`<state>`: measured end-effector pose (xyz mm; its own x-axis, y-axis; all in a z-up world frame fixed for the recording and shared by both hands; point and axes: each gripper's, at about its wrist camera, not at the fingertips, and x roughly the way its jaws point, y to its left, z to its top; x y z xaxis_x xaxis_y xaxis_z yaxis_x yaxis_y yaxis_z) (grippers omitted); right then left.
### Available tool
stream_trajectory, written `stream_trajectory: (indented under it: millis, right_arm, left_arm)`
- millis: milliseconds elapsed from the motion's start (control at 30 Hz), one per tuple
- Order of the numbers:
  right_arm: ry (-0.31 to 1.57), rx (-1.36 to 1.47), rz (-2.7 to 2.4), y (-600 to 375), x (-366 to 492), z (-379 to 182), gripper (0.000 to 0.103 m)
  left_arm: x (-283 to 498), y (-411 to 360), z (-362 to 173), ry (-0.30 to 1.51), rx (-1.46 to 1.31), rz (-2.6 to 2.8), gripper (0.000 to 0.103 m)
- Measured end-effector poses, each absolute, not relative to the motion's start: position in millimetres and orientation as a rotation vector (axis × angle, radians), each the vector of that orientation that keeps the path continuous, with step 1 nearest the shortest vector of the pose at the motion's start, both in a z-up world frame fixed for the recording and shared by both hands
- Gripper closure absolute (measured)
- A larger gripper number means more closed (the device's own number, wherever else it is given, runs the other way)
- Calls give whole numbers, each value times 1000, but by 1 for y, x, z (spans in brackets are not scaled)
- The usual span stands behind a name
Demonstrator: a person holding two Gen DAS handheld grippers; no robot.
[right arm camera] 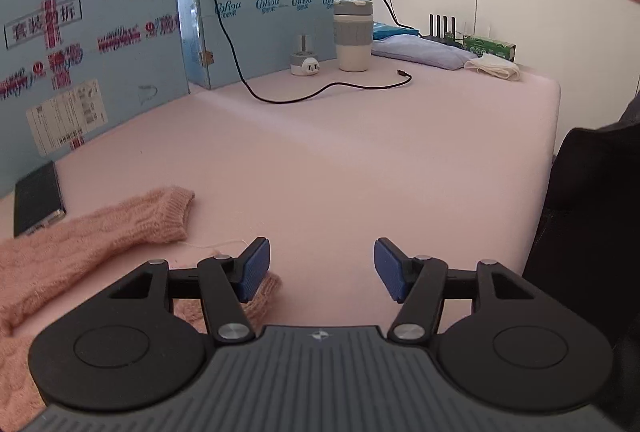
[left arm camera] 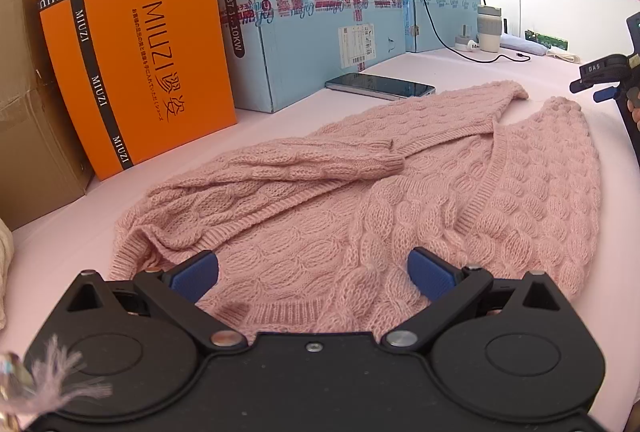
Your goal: Fold clothes
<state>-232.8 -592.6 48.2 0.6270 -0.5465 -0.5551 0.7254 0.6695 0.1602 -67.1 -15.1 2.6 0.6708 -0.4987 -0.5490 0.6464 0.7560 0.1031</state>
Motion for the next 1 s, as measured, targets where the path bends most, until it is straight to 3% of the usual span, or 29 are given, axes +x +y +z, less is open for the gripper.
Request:
stream_trajectory:
  millis: [133,400,533,700,1000]
  right_arm:
    - [471,485,-809,-607,-244,49,47]
    - [598,335,-816,-591,-222,33,44]
    - [437,341,-838,-578,-227,50,45]
    - [366,361,-460,-536,-206,70,45]
    - [598,378,305,-395,-140,41,51]
  left_arm:
    - [-67,-15,3,522,303,-655,0]
    - [-71,-5,10,479,249,-675,0]
    - [-79,12,23,407,166,-685,0]
    - [-90,33,29,396,168,-570,0]
    - [-108,61,15,504,252,-302,0]
